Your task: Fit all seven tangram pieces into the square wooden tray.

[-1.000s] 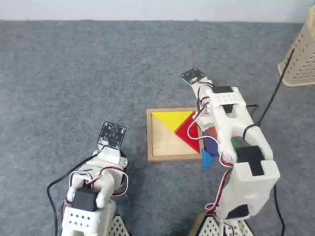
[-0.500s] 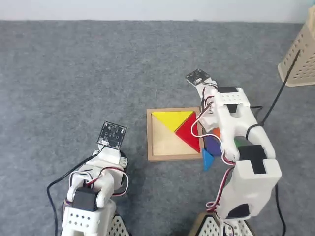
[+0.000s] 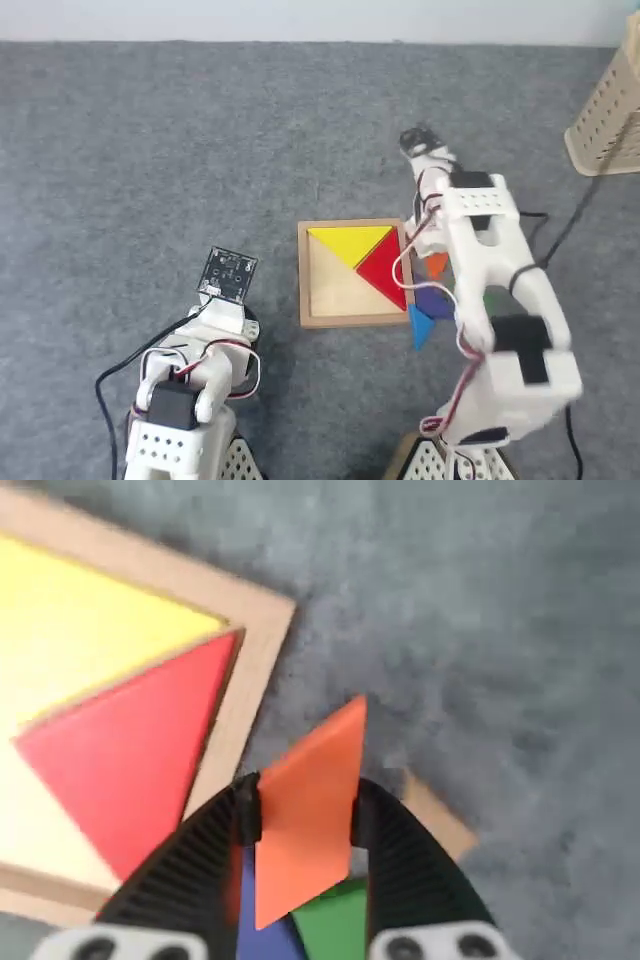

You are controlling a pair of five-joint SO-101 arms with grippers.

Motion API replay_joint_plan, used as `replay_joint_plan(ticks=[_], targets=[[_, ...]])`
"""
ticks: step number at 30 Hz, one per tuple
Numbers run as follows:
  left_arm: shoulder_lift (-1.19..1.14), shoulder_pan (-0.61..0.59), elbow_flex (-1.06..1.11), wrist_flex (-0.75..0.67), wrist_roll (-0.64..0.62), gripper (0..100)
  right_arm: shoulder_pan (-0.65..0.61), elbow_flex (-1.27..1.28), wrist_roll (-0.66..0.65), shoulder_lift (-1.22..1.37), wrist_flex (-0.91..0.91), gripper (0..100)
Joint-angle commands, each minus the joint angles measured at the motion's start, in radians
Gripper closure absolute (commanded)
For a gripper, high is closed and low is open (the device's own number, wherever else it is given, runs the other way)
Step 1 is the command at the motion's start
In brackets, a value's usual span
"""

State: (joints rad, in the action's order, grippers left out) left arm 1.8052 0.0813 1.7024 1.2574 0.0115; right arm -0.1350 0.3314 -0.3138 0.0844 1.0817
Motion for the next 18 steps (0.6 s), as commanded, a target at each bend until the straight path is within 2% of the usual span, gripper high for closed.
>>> replay_joint_plan(ticks=[1,4,8,12,18], targets=[[0.020,-0.003,-0.018,0.006,-0.008,99,0.008,0.031,0.086,-0.234,0.016,99.1],[0.020,-0.003,-0.018,0.006,-0.008,99,-0.067,0.072,0.103,-0.360,0.022,99.1],[0.020,-0.003,-0.018,0.006,-0.008,99,-0.239,0.098,0.109,-0.395,0.022,99.1],[0.020,-0.003,-0.018,0.006,-0.008,99,-0.369,0.057,0.173,-0.269,0.012,99.1],[0.020,-0.003,-0.018,0.006,-0.008,99,-0.427,-0.141,0.293,0.027,0.022,99.1]])
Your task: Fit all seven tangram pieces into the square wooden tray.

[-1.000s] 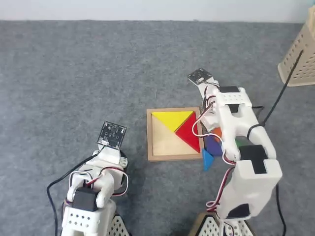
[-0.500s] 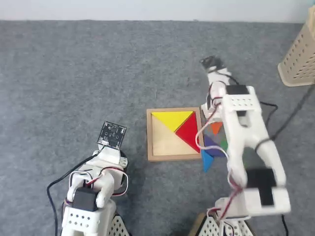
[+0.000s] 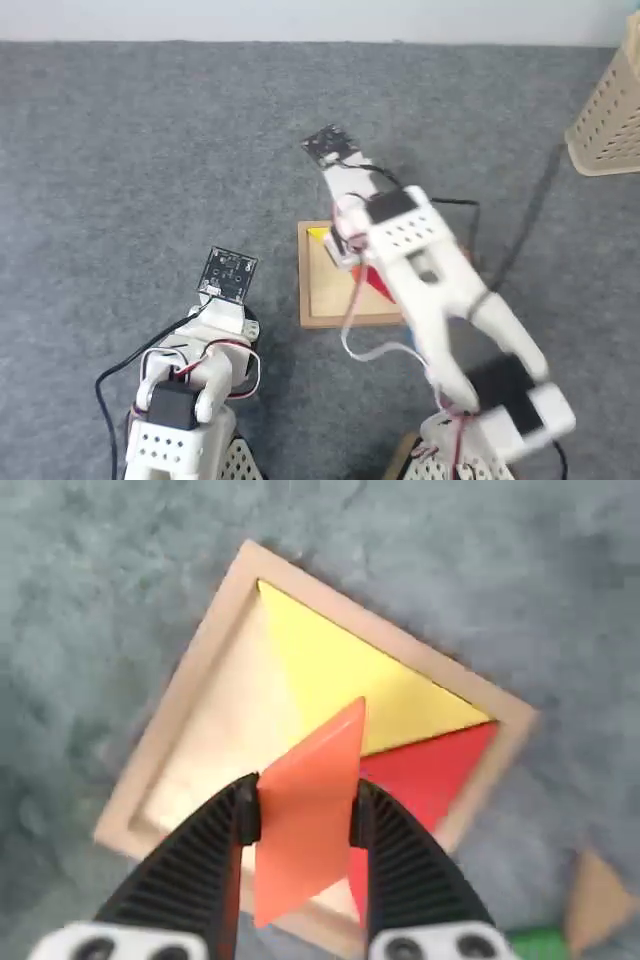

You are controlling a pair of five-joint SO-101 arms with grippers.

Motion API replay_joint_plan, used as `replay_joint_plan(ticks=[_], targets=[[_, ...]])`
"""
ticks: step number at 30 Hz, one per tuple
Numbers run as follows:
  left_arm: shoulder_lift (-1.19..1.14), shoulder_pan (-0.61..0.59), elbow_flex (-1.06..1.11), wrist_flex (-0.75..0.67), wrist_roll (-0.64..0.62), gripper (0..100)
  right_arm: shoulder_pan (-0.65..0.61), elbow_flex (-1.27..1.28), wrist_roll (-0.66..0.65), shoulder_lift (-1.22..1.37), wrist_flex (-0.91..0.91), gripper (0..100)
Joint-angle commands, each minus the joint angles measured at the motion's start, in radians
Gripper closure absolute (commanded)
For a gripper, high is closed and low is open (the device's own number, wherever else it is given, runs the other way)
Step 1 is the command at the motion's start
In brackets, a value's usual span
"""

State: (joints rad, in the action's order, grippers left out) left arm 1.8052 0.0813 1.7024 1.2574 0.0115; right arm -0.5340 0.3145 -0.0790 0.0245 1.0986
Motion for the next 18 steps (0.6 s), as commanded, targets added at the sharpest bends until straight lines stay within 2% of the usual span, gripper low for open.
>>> replay_joint_plan(ticks=[1,11,14,18], targets=[[0.020,-0.003,-0.018,0.006,-0.008,99,-0.038,-0.152,0.066,0.127,0.005,99.1],[0.020,-0.003,-0.018,0.006,-0.008,99,-0.064,-0.310,0.046,0.346,0.007,98.7],[0.020,-0.003,-0.018,0.006,-0.008,99,-0.076,-0.310,-0.020,0.354,0.005,93.2],[0.020,-0.003,-0.018,0.006,-0.008,99,-0.088,-0.310,-0.029,0.354,0.005,88.8]])
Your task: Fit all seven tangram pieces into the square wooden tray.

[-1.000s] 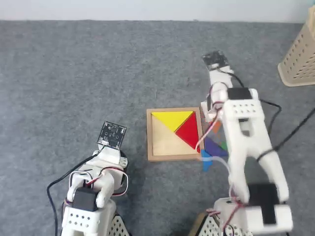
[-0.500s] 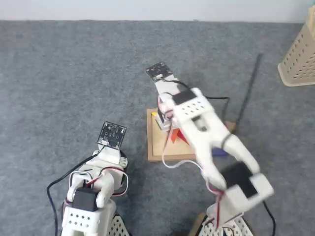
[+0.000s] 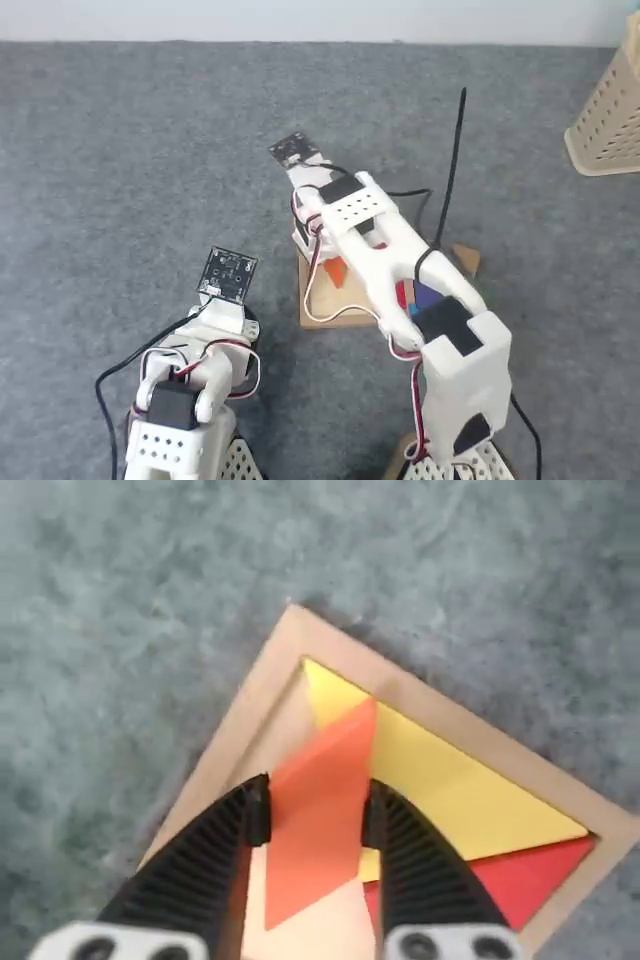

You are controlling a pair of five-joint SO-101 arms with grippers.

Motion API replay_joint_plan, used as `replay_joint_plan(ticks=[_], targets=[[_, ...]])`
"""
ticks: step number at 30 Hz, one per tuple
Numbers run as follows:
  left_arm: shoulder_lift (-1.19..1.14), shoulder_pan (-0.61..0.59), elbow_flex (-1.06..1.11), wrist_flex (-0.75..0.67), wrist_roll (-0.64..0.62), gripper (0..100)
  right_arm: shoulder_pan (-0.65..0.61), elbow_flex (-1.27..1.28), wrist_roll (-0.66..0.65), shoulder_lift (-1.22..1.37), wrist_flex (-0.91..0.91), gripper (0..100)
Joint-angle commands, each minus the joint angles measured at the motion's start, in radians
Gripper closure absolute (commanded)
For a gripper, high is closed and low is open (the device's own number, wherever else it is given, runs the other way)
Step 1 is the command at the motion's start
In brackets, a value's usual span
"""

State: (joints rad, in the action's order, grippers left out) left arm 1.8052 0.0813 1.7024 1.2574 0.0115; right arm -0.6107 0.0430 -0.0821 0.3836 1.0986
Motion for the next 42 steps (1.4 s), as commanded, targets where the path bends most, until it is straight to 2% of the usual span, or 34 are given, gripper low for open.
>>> replay_joint_plan(ticks=[1,5,7,15,22,31,35,37,40,42], targets=[[0.020,-0.003,-0.018,0.006,-0.008,99,-0.013,-0.037,-0.026,-0.004,0.005,89.7],[0.020,-0.003,-0.018,0.006,-0.008,99,-0.015,-0.032,-0.031,-0.004,0.012,96.5],[0.020,-0.003,-0.018,0.006,-0.008,99,-0.015,-0.032,-0.080,-0.005,0.048,99.5],[0.020,-0.003,-0.018,0.006,-0.008,99,-0.030,-0.035,-0.133,-0.005,0.061,98.7],[0.020,-0.003,-0.018,0.006,-0.008,99,-0.030,-0.037,-0.130,-0.007,0.070,83.0],[0.020,-0.003,-0.018,0.006,-0.008,99,0.007,-0.031,-0.005,-0.074,0.084,83.4],[0.020,-0.003,-0.018,0.006,-0.008,99,0.044,-0.031,-0.003,-0.145,0.130,86.0],[0.020,-0.003,-0.018,0.006,-0.008,99,0.073,-0.003,-0.003,-0.180,0.130,90.5],[0.020,-0.003,-0.018,0.006,-0.008,99,0.101,0.095,-0.011,-0.234,0.062,99.4],[0.020,-0.003,-0.018,0.006,-0.008,99,0.101,0.181,-0.051,-0.266,-0.016,98.3]])
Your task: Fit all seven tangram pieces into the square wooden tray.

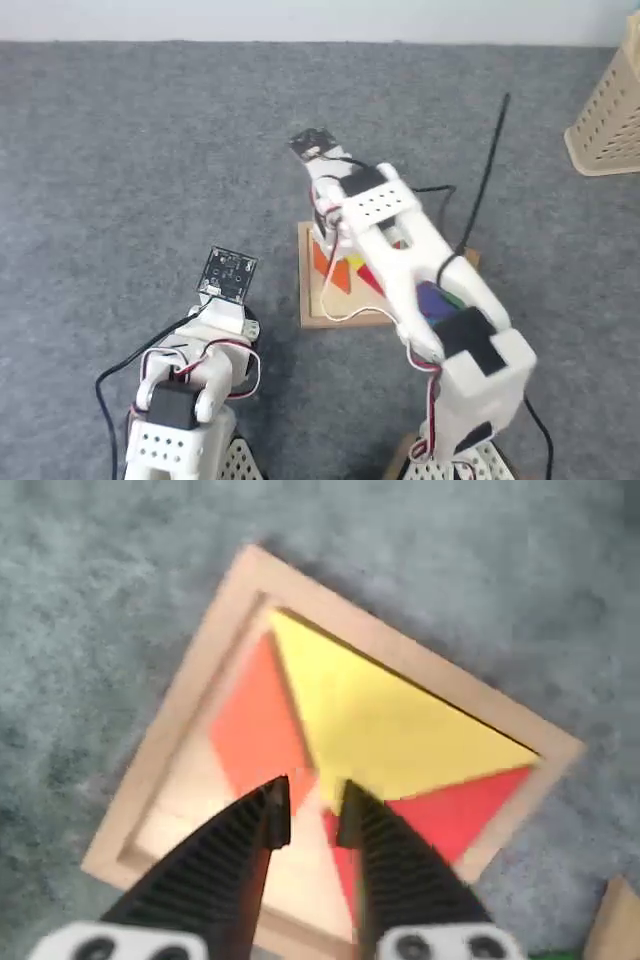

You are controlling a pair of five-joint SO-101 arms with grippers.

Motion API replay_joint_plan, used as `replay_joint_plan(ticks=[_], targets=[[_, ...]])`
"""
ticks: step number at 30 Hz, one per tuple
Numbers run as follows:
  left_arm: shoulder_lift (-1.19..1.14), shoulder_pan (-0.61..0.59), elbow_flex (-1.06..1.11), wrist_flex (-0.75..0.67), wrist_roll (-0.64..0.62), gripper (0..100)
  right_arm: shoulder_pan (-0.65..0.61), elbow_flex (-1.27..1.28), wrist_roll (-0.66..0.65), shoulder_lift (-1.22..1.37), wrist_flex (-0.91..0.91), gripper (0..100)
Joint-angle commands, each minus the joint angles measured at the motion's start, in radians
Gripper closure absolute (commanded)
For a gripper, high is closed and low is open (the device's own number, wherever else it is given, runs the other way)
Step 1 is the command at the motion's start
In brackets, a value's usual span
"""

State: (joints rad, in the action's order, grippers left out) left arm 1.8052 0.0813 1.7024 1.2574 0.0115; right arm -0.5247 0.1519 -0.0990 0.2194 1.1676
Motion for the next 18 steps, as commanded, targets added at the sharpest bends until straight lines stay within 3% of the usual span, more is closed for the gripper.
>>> replay_joint_plan(ticks=[1,5,18], targets=[[0.020,-0.003,-0.018,0.006,-0.008,99,0.012,0.114,-0.058,-0.116,-0.119,98.3],[0.020,-0.003,-0.018,0.006,-0.008,99,0.015,0.219,-0.092,-0.148,-0.199,99.1],[0.020,-0.003,-0.018,0.006,-0.008,99,-0.059,0.259,-0.092,-0.148,-0.199,99.1]])
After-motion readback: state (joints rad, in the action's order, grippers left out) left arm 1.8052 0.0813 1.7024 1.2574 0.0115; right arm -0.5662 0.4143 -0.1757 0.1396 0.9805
